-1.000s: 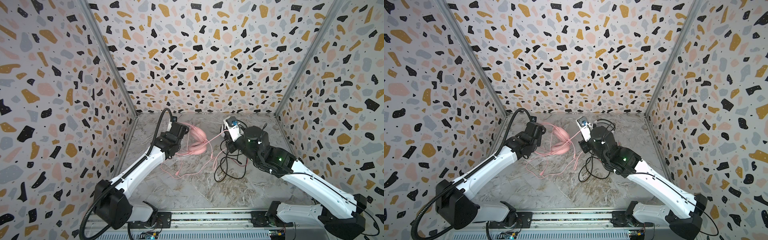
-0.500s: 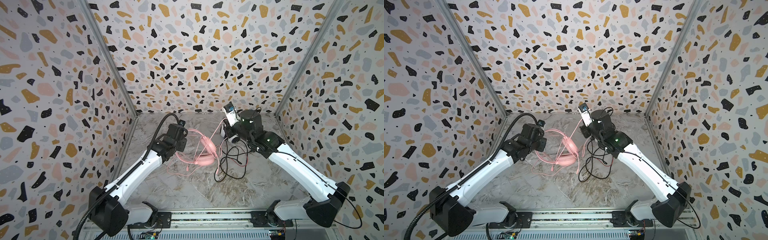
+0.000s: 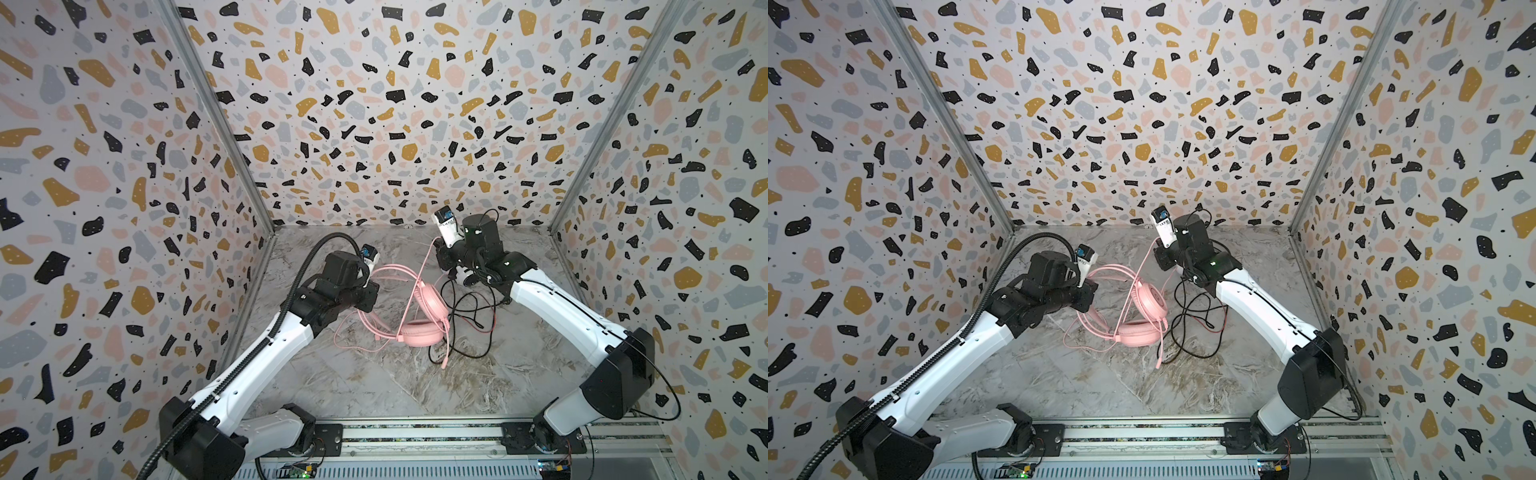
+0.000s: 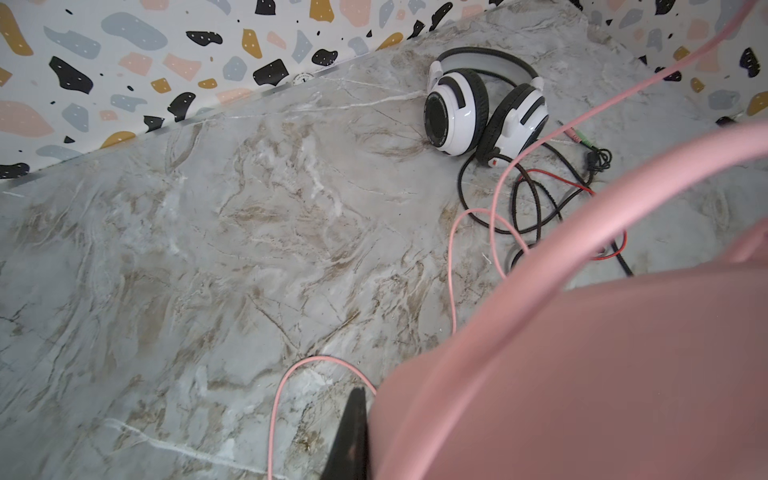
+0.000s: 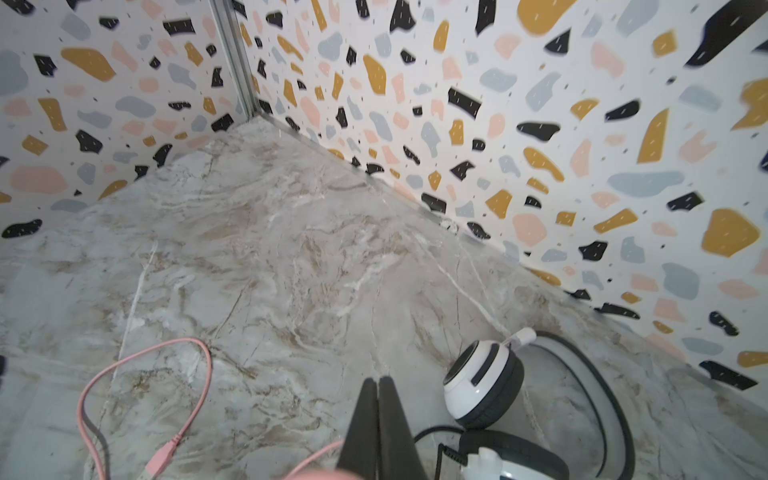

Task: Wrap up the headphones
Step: 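Bring the pink cable up over the headset with the right gripper, then draw the right gripper down and back along the pink cable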

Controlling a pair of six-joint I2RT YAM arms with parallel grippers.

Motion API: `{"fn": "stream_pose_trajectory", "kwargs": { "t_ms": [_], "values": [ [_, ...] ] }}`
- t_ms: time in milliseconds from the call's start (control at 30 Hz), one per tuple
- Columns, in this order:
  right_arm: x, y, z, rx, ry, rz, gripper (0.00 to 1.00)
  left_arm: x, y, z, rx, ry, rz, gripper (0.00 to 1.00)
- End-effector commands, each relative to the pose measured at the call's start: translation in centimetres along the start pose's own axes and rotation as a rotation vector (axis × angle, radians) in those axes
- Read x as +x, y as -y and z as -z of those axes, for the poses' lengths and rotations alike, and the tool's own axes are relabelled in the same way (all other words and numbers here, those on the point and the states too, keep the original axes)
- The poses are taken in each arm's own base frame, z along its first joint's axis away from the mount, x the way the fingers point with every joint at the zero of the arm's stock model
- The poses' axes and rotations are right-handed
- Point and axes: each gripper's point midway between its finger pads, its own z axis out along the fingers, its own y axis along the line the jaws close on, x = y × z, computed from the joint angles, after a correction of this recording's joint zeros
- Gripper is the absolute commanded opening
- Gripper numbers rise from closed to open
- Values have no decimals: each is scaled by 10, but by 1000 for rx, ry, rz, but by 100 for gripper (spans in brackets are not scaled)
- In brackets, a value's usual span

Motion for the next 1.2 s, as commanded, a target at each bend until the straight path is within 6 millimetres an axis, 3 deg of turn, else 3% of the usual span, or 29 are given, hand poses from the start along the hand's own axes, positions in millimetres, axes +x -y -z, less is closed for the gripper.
{"fn": "stream_pose_trajectory", "kwargs": {
  "t_ms": [0, 233, 333, 533, 700, 833, 967, 1167],
  "values": [
    [-3, 6, 8, -31, 73, -93, 4, -35, 23, 33, 121, 144, 27, 0],
    [33, -53, 10, -485, 118, -229, 11, -66, 51, 63, 285, 224, 101, 0],
    [51, -65, 7, -578, 124, -280, 13, -74, 48, 68, 280, 241, 181, 0],
    [71, -76, -6, -681, 159, -345, 19, -94, 70, 78, 424, 275, 233, 0],
    [87, -86, -29, -774, 150, -418, 22, -111, 70, 89, 434, 327, 255, 0],
    [93, -95, -36, -823, 168, -471, 23, -113, 67, 87, 420, 332, 274, 0],
    [115, -105, -45, -811, 123, -492, 21, -120, 57, 88, 366, 352, 296, 0],
    [152, -122, -48, -781, 36, -501, 5, -135, 38, 96, 279, 407, 325, 0]
  ]
}}
